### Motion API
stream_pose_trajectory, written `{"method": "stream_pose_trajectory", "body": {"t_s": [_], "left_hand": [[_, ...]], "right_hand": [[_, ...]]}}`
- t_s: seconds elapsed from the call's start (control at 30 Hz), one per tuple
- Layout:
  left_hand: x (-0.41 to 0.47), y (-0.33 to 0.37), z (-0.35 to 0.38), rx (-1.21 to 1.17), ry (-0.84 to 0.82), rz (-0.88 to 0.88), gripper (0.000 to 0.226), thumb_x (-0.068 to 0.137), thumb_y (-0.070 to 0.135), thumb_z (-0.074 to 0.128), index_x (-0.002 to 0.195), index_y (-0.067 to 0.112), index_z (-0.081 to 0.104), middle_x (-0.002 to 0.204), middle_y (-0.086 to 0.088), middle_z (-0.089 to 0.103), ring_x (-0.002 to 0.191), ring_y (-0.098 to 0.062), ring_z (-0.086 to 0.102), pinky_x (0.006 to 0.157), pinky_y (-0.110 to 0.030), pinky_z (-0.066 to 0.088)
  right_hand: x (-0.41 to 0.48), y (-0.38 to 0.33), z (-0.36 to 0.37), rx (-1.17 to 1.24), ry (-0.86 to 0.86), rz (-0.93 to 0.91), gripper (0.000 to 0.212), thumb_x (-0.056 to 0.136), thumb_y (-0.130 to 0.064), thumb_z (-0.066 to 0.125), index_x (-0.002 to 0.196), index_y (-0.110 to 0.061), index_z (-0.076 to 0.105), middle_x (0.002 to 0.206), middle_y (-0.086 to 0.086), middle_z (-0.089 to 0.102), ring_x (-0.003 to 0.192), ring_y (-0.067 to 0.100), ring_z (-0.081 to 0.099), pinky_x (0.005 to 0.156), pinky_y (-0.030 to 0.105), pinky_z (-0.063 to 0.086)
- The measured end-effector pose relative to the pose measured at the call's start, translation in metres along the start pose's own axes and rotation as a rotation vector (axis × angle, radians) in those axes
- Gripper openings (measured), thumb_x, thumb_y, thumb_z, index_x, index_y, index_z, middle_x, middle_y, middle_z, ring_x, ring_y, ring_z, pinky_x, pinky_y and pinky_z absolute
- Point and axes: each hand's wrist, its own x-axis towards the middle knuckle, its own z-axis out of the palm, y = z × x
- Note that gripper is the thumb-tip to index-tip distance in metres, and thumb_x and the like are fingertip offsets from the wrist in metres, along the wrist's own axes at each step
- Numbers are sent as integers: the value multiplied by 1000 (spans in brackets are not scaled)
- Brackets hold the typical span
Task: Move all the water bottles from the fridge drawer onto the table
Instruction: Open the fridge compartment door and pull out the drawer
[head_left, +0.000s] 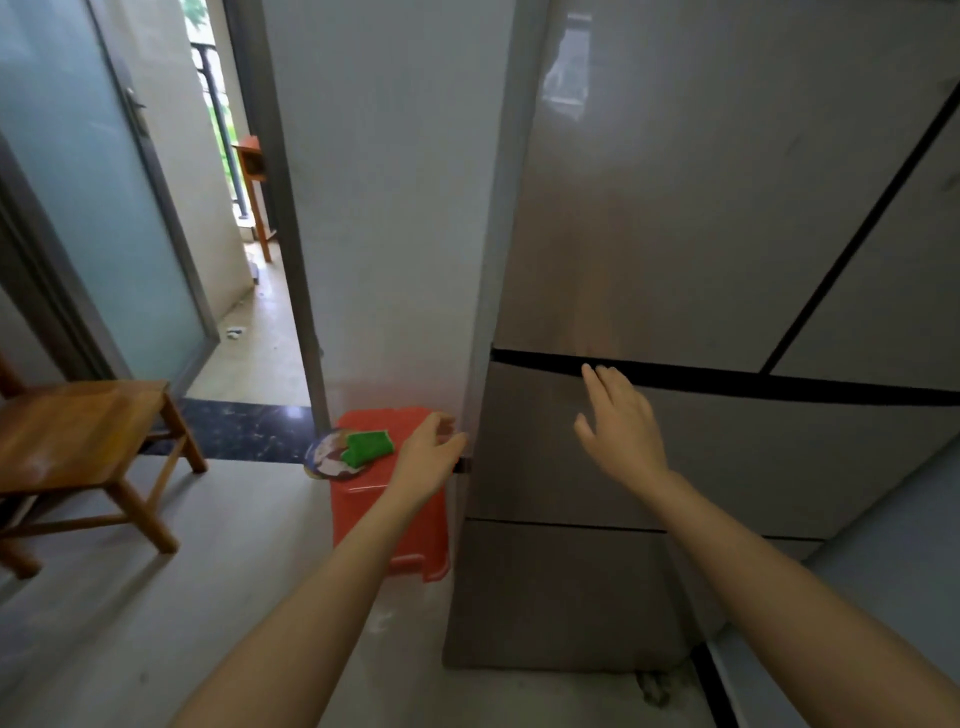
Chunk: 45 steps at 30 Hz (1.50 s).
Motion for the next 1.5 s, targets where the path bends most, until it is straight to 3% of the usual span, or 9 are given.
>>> {"method": "stream_pose_trajectory", "body": {"t_s": [0.23, 0.33, 0.57, 0.83, 1.07, 1.2, 1.33, 1.43, 1.5], "left_hand": [[28, -2, 28, 4, -143, 47, 64, 87, 15, 58, 143, 9, 27, 145, -8, 35, 132, -22, 35, 109, -36, 31], [40, 10, 31, -53, -148, 104, 54, 87, 10, 59, 137, 9, 37, 131, -3, 49, 114, -12, 46, 93, -21, 37], [63, 10, 39, -5, -24, 63, 32, 88, 12, 59, 118, 3, 53, 118, -10, 61, 105, -22, 57, 81, -22, 40], [63, 13, 34, 112, -98, 61, 22, 86, 17, 63, 103, 6, 57, 107, -12, 65, 99, -26, 60, 79, -27, 42], [-15, 14, 19, 158, -219, 173, 27, 81, 23, 68, 103, 21, 51, 92, 11, 56, 82, -2, 54, 66, -8, 40], [-38, 28, -8, 203, -441, 198, 29, 84, 3, 60, 91, 29, 50, 89, 22, 51, 72, 13, 55, 64, 1, 40], [-39, 55, -31, -23, -288, 337, 54, 87, -13, 41, 93, 40, 50, 102, 25, 49, 85, 18, 53, 70, -1, 43], [-37, 84, -20, -38, -370, 537, 37, 89, 11, 42, 105, 43, 53, 117, 34, 44, 105, 26, 40, 86, 3, 34], [-36, 94, -3, 29, -485, 589, 27, 90, 20, 45, 107, 35, 61, 120, 30, 48, 112, 17, 42, 96, -7, 35]], "right_hand": [[12, -8, 17, 67, 51, 91, 55, 87, -15, 55, 137, 0, 39, 139, 21, 41, 131, 36, 35, 110, 43, 22], [15, -7, 18, 94, 35, 108, 54, 89, -13, 50, 140, -4, 36, 142, 18, 37, 133, 33, 30, 111, 36, 20], [31, 14, 0, 202, -94, 42, 49, 92, -10, 43, 140, -14, 37, 132, 5, 42, 122, 21, 34, 96, 29, 32], [31, 9, -7, 176, -144, 56, 52, 91, -15, 43, 142, -13, 33, 129, 6, 40, 121, 24, 31, 95, 31, 36], [-34, 19, -4, 313, -78, -19, 57, 81, -24, 39, 138, -18, 40, 125, 1, 39, 120, 17, 32, 95, 18, 21], [-66, 24, -11, 448, -53, -7, 63, 69, -21, 37, 130, -15, 50, 111, -7, 36, 110, 8, 31, 95, 16, 19], [-87, 29, -21, 563, -35, 19, 57, 68, -16, 39, 121, -14, 58, 99, -10, 40, 102, 8, 37, 87, 11, 25], [-102, 33, -26, 636, -5, 63, 49, 68, -13, 40, 111, -16, 63, 94, -17, 41, 95, 7, 42, 83, 1, 25], [-114, 33, -31, 689, 15, 94, 44, 68, -12, 40, 103, -16, 65, 93, -17, 44, 94, 0, 43, 81, -1, 26]]}}
